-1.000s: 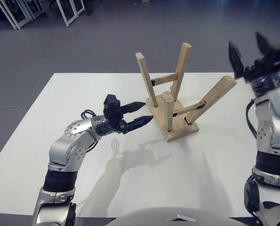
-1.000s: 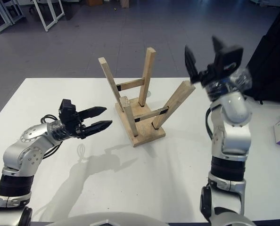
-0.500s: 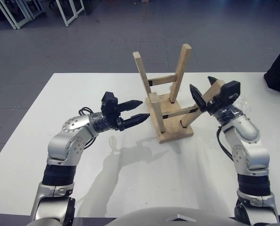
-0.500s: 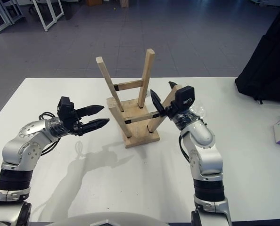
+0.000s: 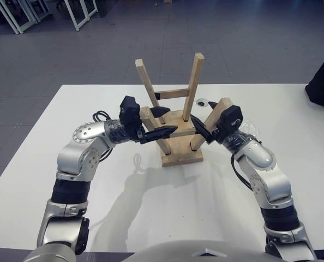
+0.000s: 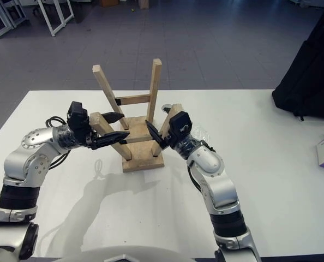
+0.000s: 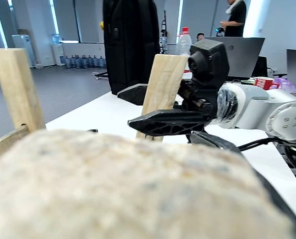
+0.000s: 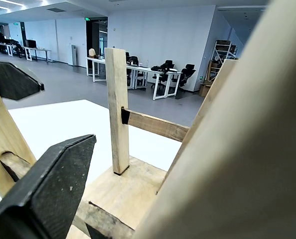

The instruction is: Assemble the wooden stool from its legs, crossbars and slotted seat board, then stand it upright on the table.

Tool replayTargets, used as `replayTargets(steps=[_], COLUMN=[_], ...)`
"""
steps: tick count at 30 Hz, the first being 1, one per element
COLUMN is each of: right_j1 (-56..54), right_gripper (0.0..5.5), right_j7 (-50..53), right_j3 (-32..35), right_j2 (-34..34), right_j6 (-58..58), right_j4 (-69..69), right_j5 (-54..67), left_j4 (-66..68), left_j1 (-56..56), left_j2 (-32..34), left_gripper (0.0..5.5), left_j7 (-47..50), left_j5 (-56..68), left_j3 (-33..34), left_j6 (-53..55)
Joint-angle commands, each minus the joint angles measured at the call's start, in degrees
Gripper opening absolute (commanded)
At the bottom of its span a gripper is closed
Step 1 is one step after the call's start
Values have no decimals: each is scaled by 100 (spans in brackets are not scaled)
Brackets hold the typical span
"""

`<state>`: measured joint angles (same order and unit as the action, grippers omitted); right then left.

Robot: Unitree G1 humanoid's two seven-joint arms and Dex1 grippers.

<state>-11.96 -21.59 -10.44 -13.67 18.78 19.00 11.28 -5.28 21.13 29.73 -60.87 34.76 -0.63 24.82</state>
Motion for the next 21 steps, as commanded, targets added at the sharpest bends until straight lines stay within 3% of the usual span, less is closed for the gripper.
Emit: replayTargets(steps=[1, 14, 21], right_j1=[-273, -1231, -765], right_gripper=[368, 368, 368], right_j7=[-187, -1093, -1203], right_j3=[-370, -1145, -348], right_j2=[55, 338, -201], right_j6=[16, 245, 366], right_j4=[88, -403, -299], right_j5=[-152, 23, 384], left_j4=[52, 607, 369], left_j1=[153, 537, 57], left_j2=[-1, -179, -68], left_gripper=[342, 342, 342], left_j7=[-177, -330, -184], left_j5=[34, -87, -63], left_j3=[-95, -246, 74], left_j6=[93, 168, 3])
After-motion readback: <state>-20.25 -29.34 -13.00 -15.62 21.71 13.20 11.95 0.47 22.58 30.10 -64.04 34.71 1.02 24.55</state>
